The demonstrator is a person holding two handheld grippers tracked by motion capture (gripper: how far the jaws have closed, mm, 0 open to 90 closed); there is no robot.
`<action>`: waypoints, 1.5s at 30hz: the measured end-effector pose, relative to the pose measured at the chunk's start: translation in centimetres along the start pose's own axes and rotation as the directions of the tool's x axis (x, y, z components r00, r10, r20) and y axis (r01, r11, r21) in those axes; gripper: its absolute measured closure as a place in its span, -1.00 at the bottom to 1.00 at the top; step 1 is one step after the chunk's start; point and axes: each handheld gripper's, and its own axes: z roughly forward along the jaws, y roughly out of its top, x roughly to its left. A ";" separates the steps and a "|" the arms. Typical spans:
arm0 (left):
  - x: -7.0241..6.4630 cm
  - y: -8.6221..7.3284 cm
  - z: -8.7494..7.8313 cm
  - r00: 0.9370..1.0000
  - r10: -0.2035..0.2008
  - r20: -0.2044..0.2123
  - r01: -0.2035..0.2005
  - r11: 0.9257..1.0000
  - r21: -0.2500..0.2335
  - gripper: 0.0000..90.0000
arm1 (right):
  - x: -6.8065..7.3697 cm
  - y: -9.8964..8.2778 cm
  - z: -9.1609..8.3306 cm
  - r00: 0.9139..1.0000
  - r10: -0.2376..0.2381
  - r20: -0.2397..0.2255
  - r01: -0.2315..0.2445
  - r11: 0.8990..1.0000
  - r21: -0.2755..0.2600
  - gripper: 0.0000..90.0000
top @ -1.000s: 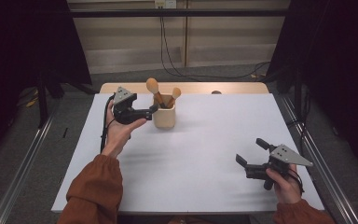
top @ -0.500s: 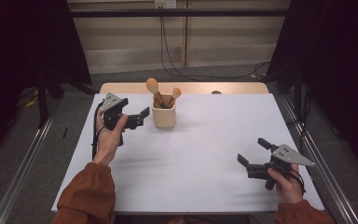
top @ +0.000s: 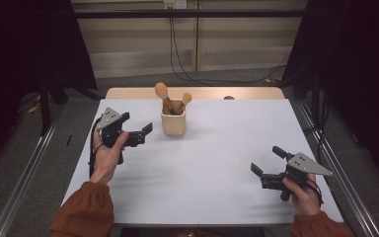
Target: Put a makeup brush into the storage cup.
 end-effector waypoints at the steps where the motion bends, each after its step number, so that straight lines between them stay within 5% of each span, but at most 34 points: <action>1: 0.0 -0.1 -0.2 1.000 0.001 0.001 -0.001 1.000 0.010 -0.94 | 0.0 0.0 0.0 1.000 -0.003 -0.002 0.003 1.000 0.000 -1.00; 11: -0.4 -1.0 -2.3 0.999 0.018 0.030 -0.017 1.000 -0.026 -0.95 | 0.1 0.0 0.0 1.000 0.001 -0.006 -0.001 1.000 0.001 -1.00; 17: -0.7 -1.6 -3.5 0.999 0.034 -0.012 -0.034 0.999 -0.030 -0.95 | 0.1 0.0 0.0 1.000 -0.002 -0.007 0.002 1.000 0.002 -1.00; 31: -1.6 -2.3 -6.4 0.999 0.035 0.009 -0.035 0.999 -0.035 -0.94 | 0.1 0.0 0.0 1.000 0.000 -0.009 0.000 1.000 0.003 -1.00; 45: -1.9 -4.3 -8.9 1.000 0.013 -0.027 -0.014 0.999 -0.034 -0.93 | 0.2 0.0 -0.1 1.000 0.007 -0.009 -0.007 1.000 0.005 -1.00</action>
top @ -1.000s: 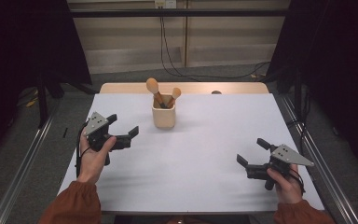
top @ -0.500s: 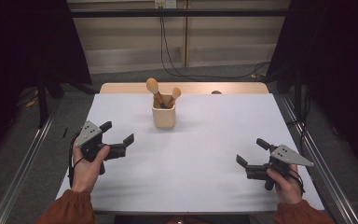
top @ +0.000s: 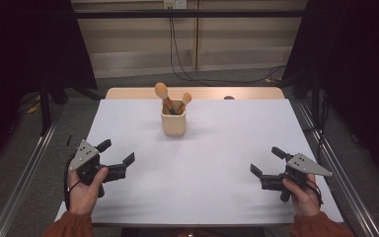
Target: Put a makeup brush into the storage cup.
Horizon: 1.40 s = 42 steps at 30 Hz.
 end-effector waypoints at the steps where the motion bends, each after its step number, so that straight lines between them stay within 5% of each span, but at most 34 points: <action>1: 0.0 -0.1 -0.2 1.000 0.005 0.002 -0.005 1.000 0.003 -0.93 | 0.0 0.0 0.0 1.000 0.000 0.001 0.000 1.000 0.001 -1.00; 24: -0.4 -1.8 -2.7 1.000 -0.003 -0.018 0.004 1.000 0.028 -0.94 | 0.0 -0.1 0.0 1.000 -0.008 0.002 0.008 1.000 0.006 -1.00; 42: -0.1 -2.6 -2.7 1.000 -0.011 -0.013 0.011 0.999 0.036 -0.94 | -0.1 -0.1 -0.1 1.000 -0.005 0.003 0.005 1.000 0.006 -1.00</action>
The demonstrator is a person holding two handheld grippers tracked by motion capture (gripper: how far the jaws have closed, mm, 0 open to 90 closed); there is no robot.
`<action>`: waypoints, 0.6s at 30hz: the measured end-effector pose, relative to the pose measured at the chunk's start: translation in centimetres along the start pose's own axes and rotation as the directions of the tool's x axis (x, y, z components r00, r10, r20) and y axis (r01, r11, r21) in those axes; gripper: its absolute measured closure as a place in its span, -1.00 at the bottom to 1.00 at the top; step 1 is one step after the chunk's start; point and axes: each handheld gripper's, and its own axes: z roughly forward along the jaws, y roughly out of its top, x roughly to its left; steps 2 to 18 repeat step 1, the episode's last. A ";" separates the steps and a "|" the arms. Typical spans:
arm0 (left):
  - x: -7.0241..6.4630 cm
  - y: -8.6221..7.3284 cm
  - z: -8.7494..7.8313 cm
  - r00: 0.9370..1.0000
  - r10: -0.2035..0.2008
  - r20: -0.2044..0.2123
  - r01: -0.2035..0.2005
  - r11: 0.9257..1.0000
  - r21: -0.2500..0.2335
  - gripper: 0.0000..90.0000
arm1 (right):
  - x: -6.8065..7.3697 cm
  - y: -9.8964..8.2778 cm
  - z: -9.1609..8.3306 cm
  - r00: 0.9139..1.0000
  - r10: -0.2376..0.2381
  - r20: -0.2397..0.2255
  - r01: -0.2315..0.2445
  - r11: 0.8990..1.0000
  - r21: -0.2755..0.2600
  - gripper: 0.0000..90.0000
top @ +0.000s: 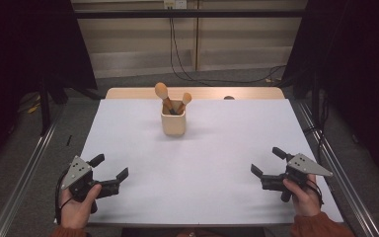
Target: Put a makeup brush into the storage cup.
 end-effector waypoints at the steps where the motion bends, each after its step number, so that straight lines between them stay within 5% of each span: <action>1: 0.0 0.0 0.0 1.000 0.001 -0.002 -0.001 1.000 0.000 -0.95 | 0.0 0.0 0.0 1.000 -0.002 0.000 0.002 1.000 0.001 -1.00; 18: 0.0 0.0 0.0 1.000 0.001 -0.002 -0.001 1.000 0.000 -0.95 | 0.0 0.0 0.0 1.000 -0.002 0.000 0.002 1.000 0.001 -1.00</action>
